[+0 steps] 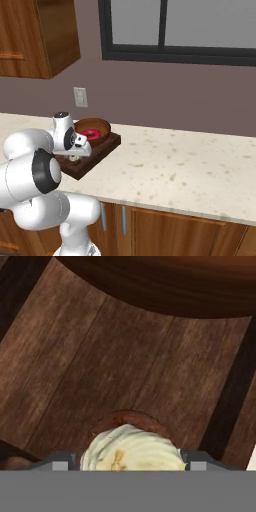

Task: Place the bowl with donut and the cupcake onto the tray.

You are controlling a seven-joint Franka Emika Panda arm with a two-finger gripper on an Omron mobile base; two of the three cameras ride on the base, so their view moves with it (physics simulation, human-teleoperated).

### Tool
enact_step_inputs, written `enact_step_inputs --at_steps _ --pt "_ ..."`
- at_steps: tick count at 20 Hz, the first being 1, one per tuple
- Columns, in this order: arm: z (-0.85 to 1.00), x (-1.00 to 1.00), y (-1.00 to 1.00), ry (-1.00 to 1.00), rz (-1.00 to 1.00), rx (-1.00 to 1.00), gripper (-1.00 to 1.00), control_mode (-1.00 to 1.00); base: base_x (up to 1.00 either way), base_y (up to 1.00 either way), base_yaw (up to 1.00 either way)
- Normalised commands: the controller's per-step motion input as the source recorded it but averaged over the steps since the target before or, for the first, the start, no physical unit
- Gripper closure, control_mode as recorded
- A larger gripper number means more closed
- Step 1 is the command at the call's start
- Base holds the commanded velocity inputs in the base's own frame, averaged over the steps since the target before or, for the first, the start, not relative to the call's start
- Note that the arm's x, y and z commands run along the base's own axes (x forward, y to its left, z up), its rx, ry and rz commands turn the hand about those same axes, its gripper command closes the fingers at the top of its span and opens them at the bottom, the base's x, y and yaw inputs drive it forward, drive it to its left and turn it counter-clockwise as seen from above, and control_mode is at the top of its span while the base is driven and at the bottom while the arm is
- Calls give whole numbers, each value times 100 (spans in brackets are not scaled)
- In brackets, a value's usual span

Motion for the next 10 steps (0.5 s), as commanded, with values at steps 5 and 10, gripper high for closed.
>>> enact_step_inputs --at_steps 5,10 --pt "40 0 0 -14 0 0 -100 -100 0 0 0" --pt "59 -20 -16 -10 0 0 -100 -100 0 0 0"
